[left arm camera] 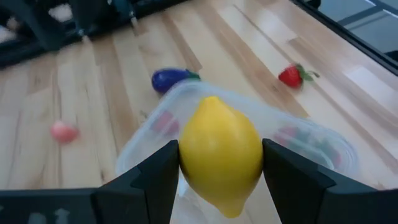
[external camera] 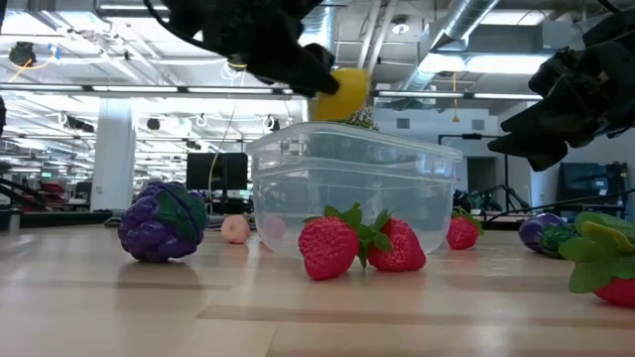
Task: Pick and placing Produce into tupperware
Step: Put the lemon into the transparent bin
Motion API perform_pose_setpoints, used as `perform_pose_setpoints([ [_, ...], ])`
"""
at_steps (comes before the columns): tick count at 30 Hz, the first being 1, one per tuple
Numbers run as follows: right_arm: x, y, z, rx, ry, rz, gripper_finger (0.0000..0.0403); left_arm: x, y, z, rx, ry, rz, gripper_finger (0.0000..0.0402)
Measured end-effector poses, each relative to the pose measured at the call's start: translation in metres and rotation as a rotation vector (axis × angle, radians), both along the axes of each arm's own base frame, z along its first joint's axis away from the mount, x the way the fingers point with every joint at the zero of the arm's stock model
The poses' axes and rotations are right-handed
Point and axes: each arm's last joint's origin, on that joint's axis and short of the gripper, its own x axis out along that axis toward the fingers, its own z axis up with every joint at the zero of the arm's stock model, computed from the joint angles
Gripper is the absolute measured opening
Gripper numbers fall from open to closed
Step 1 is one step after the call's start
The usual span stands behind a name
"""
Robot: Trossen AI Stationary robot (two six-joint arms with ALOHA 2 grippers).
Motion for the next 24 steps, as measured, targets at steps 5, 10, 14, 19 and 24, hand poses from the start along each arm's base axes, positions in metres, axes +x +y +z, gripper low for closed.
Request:
perform_pose_setpoints([
  [5,0.0,0.0,0.0,0.0,0.001,0.0,0.0238,0.009,0.001,-0.002,0.021,0.008,-0.01,0.0201],
  [10,0.0,0.0,-0.001,0.001,0.007,0.0,0.0238,0.013,0.001,-0.001,0.052,-0.009,-0.012,0.0201],
  [14,0.0,0.0,0.0,0.001,0.005,0.0,0.0238,0.012,0.0,-0.002,0.087,0.006,-0.006,0.0201],
  [19,0.0,0.0,0.0,0.001,0.005,0.0,0.0238,0.013,-0.005,-0.011,0.135,0.034,-0.015,0.0201],
  [24,0.0,0.0,0.0,0.0,-0.004,0.0,0.0238,0.015,-0.006,-0.014,0.15,0.045,-0.028,0.0201],
])
